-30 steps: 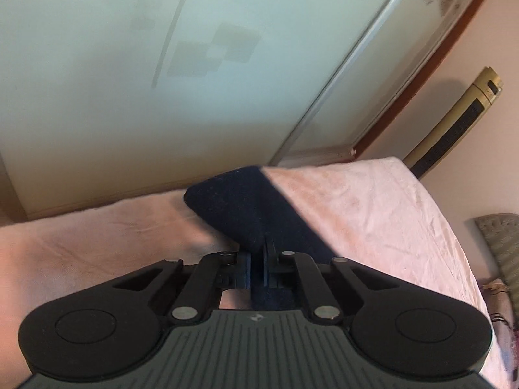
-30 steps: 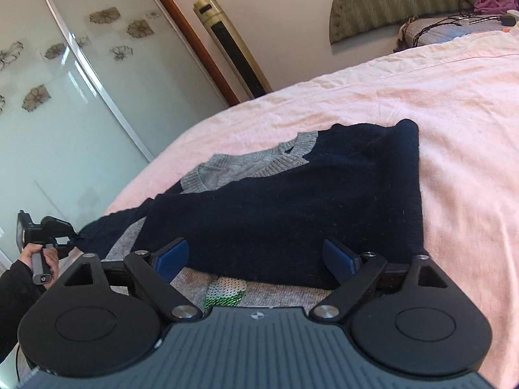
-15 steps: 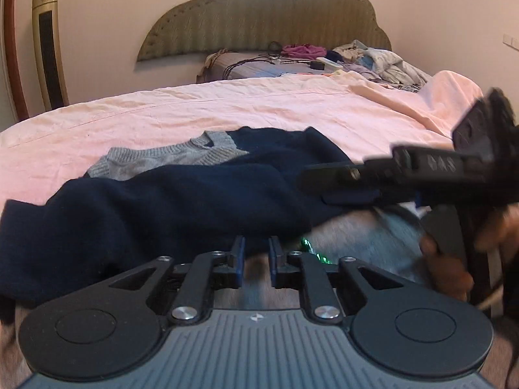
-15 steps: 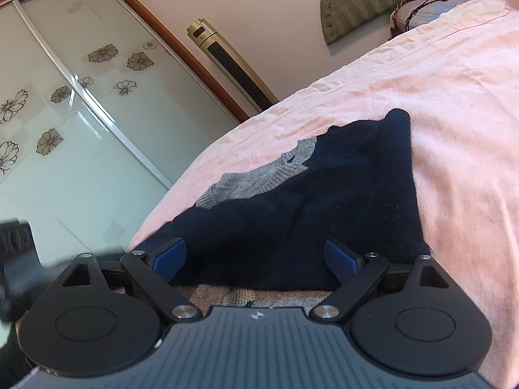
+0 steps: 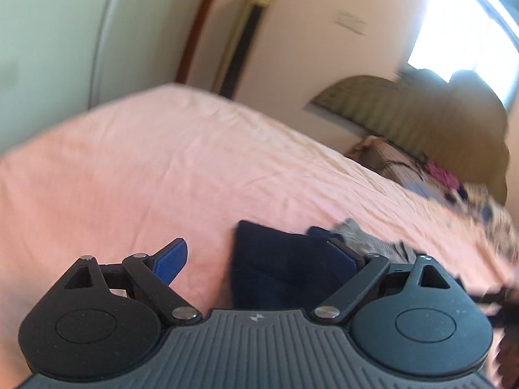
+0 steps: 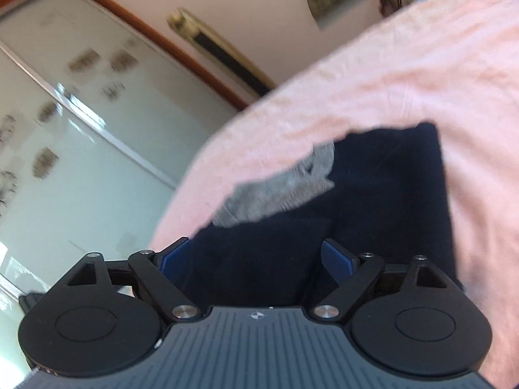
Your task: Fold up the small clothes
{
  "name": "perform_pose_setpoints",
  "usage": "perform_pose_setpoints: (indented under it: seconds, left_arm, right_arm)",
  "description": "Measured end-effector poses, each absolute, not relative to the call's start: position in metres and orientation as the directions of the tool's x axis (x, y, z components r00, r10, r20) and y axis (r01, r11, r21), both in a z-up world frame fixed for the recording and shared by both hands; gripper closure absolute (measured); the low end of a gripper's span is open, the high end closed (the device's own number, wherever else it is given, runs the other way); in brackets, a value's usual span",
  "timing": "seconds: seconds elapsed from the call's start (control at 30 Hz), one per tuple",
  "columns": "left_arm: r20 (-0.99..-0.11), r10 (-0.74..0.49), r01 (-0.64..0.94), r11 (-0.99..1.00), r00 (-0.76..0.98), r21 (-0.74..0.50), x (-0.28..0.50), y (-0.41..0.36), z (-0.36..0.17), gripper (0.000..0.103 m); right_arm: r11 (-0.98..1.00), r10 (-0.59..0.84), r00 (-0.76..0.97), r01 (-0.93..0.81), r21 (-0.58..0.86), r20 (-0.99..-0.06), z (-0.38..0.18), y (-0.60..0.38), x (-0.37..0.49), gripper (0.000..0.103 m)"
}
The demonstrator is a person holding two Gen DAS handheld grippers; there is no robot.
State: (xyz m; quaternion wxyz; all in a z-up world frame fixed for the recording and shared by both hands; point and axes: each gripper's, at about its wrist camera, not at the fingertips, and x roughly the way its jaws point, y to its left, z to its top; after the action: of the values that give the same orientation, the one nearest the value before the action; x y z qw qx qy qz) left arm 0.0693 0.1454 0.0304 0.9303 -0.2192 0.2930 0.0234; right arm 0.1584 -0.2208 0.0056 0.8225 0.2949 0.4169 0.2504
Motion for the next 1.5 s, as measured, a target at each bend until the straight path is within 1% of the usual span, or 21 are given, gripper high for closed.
perform_pose_setpoints:
  seconds: [0.07,0.17,0.23,0.27,0.47,0.53,0.7,0.77,0.83,0.9,0.97,1.0,1.03,1.07,1.1,1.17,1.23,1.27,1.3,1.4,1.5]
  left_arm:
    - [-0.567,-0.089,-0.200,0.881,0.819,-0.428,0.072,0.152,0.020,0.010]
    - [-0.565,-0.093,-0.169,0.903,0.820,-0.395,0.072,0.144,0.019,0.010]
    - [-0.568,-0.094,-0.148,0.919,0.818,-0.365,0.075,0.135,0.019,0.010]
    - [-0.565,-0.095,-0.141,0.922,0.820,-0.360,0.076,0.133,0.019,0.010]
    - [-0.529,-0.133,-0.100,0.916,0.838,-0.389,0.078,0.138,0.029,0.010]
    - [-0.529,-0.144,-0.091,0.915,0.837,-0.394,0.083,0.142,0.029,0.010]
    - [-0.597,-0.235,-0.091,0.881,0.767,-0.463,0.116,0.141,0.010,0.010]
    - [-0.621,-0.273,-0.078,0.875,0.735,-0.478,0.129,0.135,0.002,0.010]
    - [-0.635,-0.288,-0.062,0.881,0.717,-0.469,0.140,0.129,-0.002,0.010]
    - [-0.644,-0.287,-0.037,0.897,0.709,-0.440,0.150,0.122,-0.003,0.010]
    - [-0.659,-0.286,-0.024,0.908,0.696,-0.419,0.161,0.119,-0.002,0.011]
    - [-0.665,-0.283,-0.017,0.913,0.691,-0.407,0.165,0.117,-0.001,0.017]
    - [-0.671,-0.274,-0.008,0.923,0.689,-0.385,0.168,0.113,0.000,0.031]
    - [-0.691,-0.271,0.009,0.934,0.670,-0.358,0.173,0.108,-0.001,0.068]
    - [-0.707,-0.266,0.010,0.939,0.655,-0.344,0.176,0.104,-0.001,0.084]
    - [-0.715,-0.237,0.009,0.952,0.657,-0.307,0.179,0.097,0.001,0.096]
    - [-0.695,-0.150,-0.006,0.976,0.703,-0.217,0.175,0.087,0.010,0.098]
    - [-0.674,-0.111,-0.016,0.984,0.731,-0.179,0.170,0.083,0.016,0.098]
    - [-0.650,-0.066,-0.039,0.989,0.757,-0.146,0.165,0.082,0.024,0.098]
    - [-0.567,0.020,-0.087,0.992,0.824,-0.092,0.149,0.087,0.041,0.099]
    - [-0.622,0.015,-0.026,1.000,0.783,-0.007,0.153,0.086,0.027,0.098]
  right_arm:
    - [0.731,0.640,0.481,-0.139,0.669,-0.599,-0.004,-0.208,0.172,0.040]
    - [0.755,0.628,0.469,-0.172,0.633,-0.621,-0.004,-0.194,0.174,0.042]
    - [0.776,0.613,0.453,-0.195,0.599,-0.647,-0.005,-0.185,0.174,0.070]
    - [0.795,0.595,0.442,-0.204,0.571,-0.671,-0.006,-0.181,0.174,0.089]
    - [0.780,0.622,0.531,-0.352,0.518,-0.576,0.049,-0.192,0.149,0.090]
    - [0.810,0.584,0.571,-0.362,0.462,-0.577,0.066,-0.214,0.144,0.091]
    - [0.873,0.478,0.560,-0.220,0.435,-0.676,0.037,-0.266,0.162,0.089]
    - [0.898,0.425,0.574,-0.174,0.404,-0.699,0.020,-0.265,0.166,0.082]
    - [0.890,0.433,0.595,-0.166,0.424,-0.677,0.016,-0.265,0.166,0.067]
    - [0.884,0.427,0.666,-0.164,0.437,-0.611,0.023,-0.268,0.162,0.037]
    - [0.897,0.395,0.716,-0.164,0.411,-0.576,0.028,-0.271,0.165,0.029]
    - [0.908,0.368,0.725,-0.147,0.391,-0.582,0.028,-0.273,0.170,0.029]
    - [0.920,0.341,0.724,-0.124,0.373,-0.599,0.027,-0.276,0.179,0.029]
    - [0.929,0.315,0.721,-0.101,0.356,-0.617,0.024,-0.279,0.188,0.029]
    - [0.938,0.288,0.716,-0.076,0.339,-0.636,0.018,-0.282,0.198,0.029]
    - [0.945,0.257,0.696,-0.035,0.326,-0.670,0.006,-0.285,0.213,0.029]
    - [0.925,0.310,0.670,-0.049,0.376,-0.675,-0.005,-0.282,0.224,0.031]
    - [0.915,0.338,0.664,-0.067,0.398,-0.667,-0.009,-0.279,0.226,0.045]
    - [0.906,0.372,0.645,-0.097,0.411,-0.667,-0.011,-0.273,0.227,0.087]
    - [0.919,0.372,0.661,-0.163,0.359,-0.651,-0.004,-0.263,0.218,0.088]
    - [0.917,0.356,0.664,-0.111,0.384,-0.658,-0.009,-0.282,0.217,0.089]
